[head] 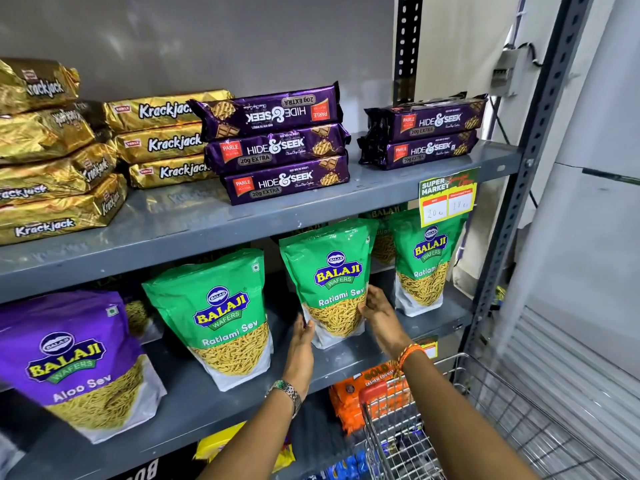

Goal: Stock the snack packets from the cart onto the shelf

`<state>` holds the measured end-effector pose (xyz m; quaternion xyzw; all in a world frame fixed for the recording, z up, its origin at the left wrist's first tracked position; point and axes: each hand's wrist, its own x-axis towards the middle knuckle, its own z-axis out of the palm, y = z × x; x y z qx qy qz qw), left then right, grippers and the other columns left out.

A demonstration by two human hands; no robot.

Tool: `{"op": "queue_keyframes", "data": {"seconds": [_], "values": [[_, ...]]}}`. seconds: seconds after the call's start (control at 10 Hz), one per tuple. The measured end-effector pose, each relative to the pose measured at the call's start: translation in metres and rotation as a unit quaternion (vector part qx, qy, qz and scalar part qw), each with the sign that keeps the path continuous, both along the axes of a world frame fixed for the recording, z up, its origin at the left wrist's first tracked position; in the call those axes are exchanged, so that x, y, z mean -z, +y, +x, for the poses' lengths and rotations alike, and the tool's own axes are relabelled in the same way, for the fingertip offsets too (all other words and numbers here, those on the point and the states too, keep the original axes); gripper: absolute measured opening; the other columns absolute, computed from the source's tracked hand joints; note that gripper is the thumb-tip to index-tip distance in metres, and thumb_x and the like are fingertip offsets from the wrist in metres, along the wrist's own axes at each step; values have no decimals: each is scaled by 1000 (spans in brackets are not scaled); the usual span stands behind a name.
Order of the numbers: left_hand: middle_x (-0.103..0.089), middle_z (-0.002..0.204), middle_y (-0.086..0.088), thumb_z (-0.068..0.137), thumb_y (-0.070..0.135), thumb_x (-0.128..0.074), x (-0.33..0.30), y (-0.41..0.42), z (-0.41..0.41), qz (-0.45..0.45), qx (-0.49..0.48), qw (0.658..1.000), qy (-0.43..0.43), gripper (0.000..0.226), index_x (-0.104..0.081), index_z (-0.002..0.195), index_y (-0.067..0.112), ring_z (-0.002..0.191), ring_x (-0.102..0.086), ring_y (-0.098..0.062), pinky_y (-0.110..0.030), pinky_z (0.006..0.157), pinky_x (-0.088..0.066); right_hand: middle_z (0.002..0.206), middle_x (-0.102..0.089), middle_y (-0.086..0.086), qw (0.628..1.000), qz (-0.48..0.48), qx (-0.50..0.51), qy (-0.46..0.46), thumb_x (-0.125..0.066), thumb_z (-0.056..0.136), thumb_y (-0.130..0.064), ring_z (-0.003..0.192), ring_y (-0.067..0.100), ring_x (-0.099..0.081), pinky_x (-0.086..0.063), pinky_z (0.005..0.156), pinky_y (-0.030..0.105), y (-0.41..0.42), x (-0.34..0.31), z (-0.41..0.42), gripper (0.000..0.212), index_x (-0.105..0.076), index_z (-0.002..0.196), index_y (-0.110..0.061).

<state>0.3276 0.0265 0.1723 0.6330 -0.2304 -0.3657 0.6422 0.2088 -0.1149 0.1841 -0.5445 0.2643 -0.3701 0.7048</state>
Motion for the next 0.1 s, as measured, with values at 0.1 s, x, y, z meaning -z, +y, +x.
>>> {"op": "queue_keyframes", "data": {"seconds": [0.1], "values": [[-20, 163, 10, 101, 40, -42, -7, 9, -2, 25, -7, 999, -33, 58, -20, 154, 33, 150, -22, -13, -38, 122, -18, 140, -53, 10, 998, 37, 52, -15, -45, 96, 13, 133, 26, -47, -46, 101, 33, 5, -7, -4, 51, -42, 142, -10]]}}
